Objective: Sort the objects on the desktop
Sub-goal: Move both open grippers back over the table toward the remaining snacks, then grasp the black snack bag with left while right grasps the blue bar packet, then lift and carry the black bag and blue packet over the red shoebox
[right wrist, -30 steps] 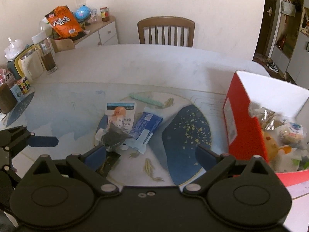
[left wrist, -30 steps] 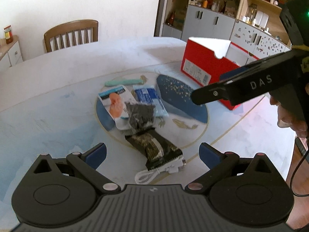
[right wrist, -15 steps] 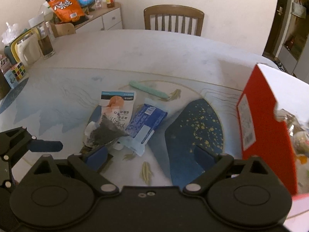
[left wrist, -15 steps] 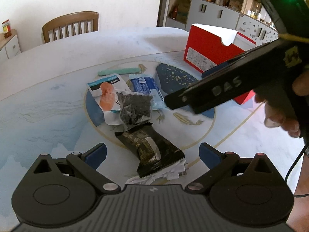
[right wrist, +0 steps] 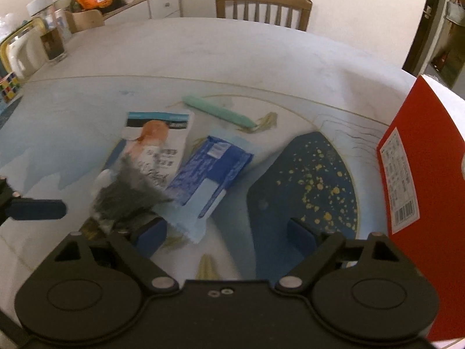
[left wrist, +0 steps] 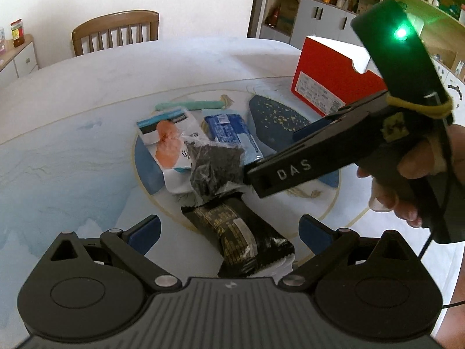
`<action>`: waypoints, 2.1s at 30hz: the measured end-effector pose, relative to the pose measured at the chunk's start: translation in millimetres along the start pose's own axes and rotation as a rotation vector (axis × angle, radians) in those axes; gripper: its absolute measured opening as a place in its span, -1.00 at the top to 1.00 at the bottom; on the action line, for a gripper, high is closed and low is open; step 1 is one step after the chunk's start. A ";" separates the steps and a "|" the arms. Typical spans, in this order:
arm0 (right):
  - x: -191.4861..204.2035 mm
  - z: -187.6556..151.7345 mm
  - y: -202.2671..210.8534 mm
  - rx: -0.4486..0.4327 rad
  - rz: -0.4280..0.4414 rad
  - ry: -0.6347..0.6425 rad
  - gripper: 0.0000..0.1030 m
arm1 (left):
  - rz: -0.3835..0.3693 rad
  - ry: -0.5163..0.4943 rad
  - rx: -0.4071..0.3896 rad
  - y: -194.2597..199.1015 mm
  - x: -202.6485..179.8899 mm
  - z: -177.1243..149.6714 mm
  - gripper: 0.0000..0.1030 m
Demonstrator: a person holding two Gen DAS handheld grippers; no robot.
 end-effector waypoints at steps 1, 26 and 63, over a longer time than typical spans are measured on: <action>-3.7 -0.1 -0.9 -0.002 -0.010 -0.006 -0.76 | 0.000 0.002 0.001 -0.4 0.6 0.4 -0.97; -21.4 45.0 -21.1 -0.044 -0.008 -0.106 -0.50 | 0.028 -0.002 0.009 -5.9 5.1 0.0 -0.04; -47.1 7.9 21.3 0.017 -0.084 -0.160 0.26 | 0.040 0.097 -0.016 37.0 31.1 7.6 0.28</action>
Point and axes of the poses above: each gripper's, at about its wrist camera, not at the fingertips, and y roughly against the way its jaws point, x to its left, z to its top, the point moved 10 cm from there along -y, roughly the way its jaws point, and after that the axes turned 13 degrees about y, right-handed, at the moved point
